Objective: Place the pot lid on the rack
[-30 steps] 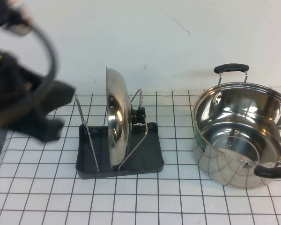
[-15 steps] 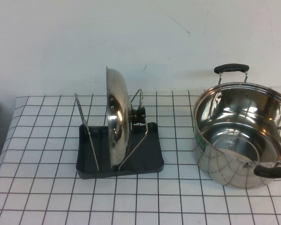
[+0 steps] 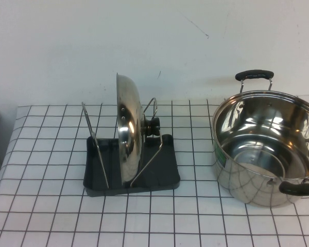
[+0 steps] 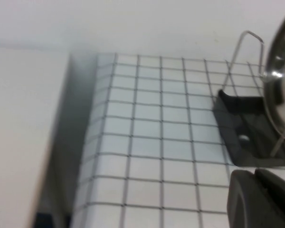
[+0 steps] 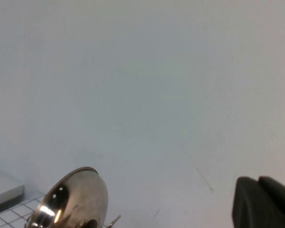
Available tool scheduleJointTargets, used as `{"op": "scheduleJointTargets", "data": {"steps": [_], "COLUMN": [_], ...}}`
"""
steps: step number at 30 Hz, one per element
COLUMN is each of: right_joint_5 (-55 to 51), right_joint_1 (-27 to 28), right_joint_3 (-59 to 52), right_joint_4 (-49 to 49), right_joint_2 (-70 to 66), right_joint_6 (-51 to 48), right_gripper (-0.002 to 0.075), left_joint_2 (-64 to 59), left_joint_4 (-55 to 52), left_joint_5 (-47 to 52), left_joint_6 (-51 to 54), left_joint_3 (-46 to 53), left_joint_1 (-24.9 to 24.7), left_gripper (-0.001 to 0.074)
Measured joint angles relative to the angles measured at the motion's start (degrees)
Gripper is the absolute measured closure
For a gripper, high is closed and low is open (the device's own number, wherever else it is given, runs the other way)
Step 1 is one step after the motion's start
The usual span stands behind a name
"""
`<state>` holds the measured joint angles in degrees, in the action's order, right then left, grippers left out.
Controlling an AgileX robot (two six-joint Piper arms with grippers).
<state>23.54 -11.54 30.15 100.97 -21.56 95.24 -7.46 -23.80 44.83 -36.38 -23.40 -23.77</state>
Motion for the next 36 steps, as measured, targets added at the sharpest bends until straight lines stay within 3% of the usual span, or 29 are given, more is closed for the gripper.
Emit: {"op": "scheduleJointTargets", "data": {"steps": [9,22,29,36], "right_joint_5": [0.00,-2.38,-17.36,-21.18], "right_joint_1": [0.00,0.00,0.00,0.00], "right_joint_3": [-1.47,-2.05,-4.93,-9.94], "right_joint_4": [0.00,0.00,-0.21,-1.92], "right_joint_2": [0.00,0.00,2.24,5.30], "right_joint_6": [0.00,-0.47,-13.66,-19.13], "right_gripper": [0.0727,0.0727,0.0727,0.0727], "left_joint_2": [0.00,0.00,0.00,0.00], "left_joint_4": [13.31,14.42,14.42,14.42], "left_joint_5": [0.40,0.53,0.53,0.53], "left_joint_6": [0.24,0.32,0.37,0.37], "left_joint_3": [0.00,0.00,0.00,0.00], "left_joint_1": [0.00,0.00,0.00,0.00], "left_gripper": [0.0736,0.0736,0.0736,0.0736]}}
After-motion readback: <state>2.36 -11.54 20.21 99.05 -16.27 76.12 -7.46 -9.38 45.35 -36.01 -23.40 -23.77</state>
